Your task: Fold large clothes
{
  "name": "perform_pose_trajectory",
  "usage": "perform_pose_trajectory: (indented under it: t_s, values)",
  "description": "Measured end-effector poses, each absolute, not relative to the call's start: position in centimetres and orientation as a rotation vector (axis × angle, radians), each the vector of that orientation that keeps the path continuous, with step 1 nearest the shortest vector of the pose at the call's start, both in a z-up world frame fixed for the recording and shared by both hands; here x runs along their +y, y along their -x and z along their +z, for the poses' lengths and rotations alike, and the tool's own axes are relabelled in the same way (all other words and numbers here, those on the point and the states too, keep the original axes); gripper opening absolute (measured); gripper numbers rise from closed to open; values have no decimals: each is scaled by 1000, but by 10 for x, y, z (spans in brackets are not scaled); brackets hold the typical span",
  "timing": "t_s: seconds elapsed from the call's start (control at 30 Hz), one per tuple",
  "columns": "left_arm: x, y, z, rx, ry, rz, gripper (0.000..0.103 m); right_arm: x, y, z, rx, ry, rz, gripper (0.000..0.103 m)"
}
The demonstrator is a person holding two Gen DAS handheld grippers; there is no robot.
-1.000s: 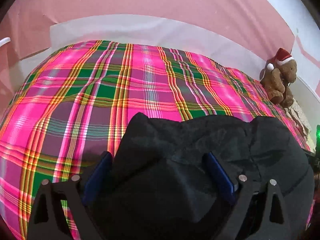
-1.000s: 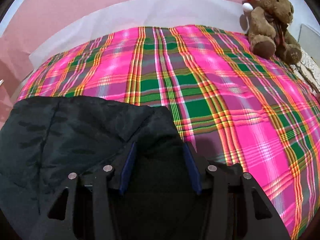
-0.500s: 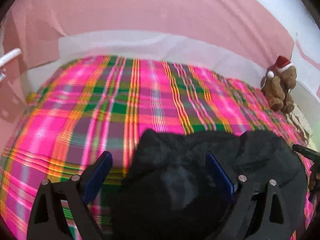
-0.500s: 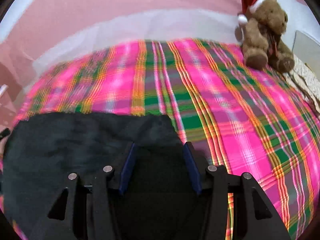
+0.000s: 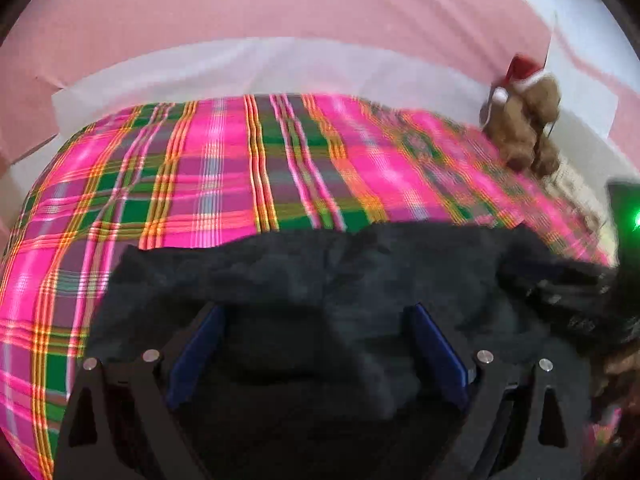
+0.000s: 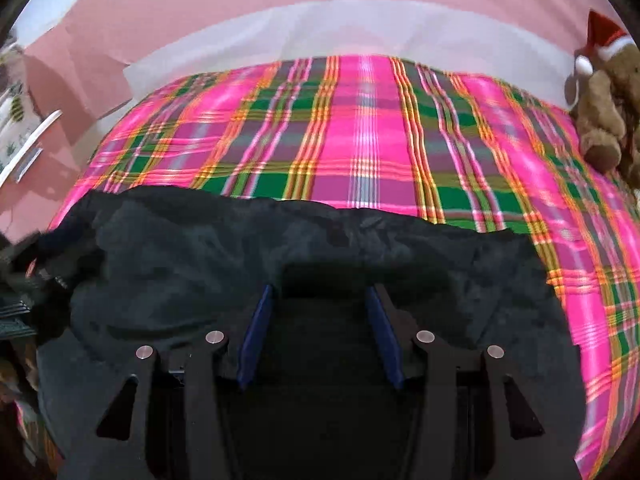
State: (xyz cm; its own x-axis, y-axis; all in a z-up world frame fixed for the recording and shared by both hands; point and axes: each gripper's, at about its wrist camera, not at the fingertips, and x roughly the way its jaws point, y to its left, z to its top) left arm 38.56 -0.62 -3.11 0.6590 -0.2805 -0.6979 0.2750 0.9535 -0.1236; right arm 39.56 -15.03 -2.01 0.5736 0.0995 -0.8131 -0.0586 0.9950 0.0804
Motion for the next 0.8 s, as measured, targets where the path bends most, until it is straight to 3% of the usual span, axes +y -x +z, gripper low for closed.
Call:
perform_pose_trajectory:
  t_s: [0.8]
  values:
    - [-14,-392,-53,756,-12,-275,96,-150,-409,-49,940,-9,64,50]
